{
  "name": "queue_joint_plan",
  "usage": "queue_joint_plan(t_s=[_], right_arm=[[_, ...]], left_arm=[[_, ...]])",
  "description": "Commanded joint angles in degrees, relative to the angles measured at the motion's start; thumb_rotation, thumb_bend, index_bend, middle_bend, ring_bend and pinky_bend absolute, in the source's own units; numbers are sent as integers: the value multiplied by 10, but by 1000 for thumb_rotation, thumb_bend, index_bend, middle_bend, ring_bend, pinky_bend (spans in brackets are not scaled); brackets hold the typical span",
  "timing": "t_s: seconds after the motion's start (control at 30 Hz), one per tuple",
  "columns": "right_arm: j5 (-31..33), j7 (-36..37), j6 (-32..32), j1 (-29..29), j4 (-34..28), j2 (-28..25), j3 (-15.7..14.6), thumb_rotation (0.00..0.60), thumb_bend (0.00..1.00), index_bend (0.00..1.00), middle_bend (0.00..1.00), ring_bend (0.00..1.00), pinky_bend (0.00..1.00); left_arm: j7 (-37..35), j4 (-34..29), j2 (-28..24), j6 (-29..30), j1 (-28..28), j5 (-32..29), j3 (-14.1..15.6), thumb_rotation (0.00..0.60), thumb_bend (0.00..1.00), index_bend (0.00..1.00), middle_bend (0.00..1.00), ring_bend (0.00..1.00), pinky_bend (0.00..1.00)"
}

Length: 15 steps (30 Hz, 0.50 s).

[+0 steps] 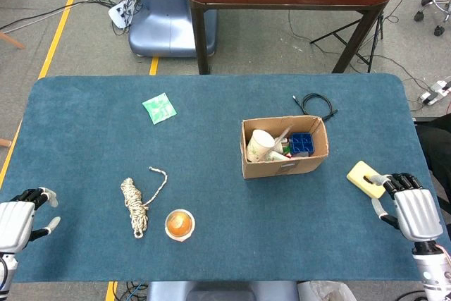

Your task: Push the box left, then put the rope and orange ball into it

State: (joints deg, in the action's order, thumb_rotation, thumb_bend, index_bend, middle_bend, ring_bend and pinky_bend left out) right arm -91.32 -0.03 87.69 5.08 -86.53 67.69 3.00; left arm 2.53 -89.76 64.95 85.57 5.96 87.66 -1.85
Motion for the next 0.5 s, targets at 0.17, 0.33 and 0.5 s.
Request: queue_joint_plan(t_s=[0.17, 0.33, 0.5], right_arm=[[1, -8, -7, 6, -3, 5, -1, 600, 362, 358, 408, 325, 306], [18, -15, -16, 8, -7, 5, 5, 600, 344, 358, 389, 322, 306], [65, -32, -40, 10, -23, 4, 19, 600, 200, 347, 295, 220, 306]], left_arm=[[-5, 0, -2, 0, -3, -4, 1, 600, 185, 517, 414, 352, 516], [-10, 0, -5, 0, -4, -8, 0, 600, 185, 517, 415, 352, 516], [-14, 2, -5, -5, -3, -7, 1, 600, 185, 517, 414, 352, 516]])
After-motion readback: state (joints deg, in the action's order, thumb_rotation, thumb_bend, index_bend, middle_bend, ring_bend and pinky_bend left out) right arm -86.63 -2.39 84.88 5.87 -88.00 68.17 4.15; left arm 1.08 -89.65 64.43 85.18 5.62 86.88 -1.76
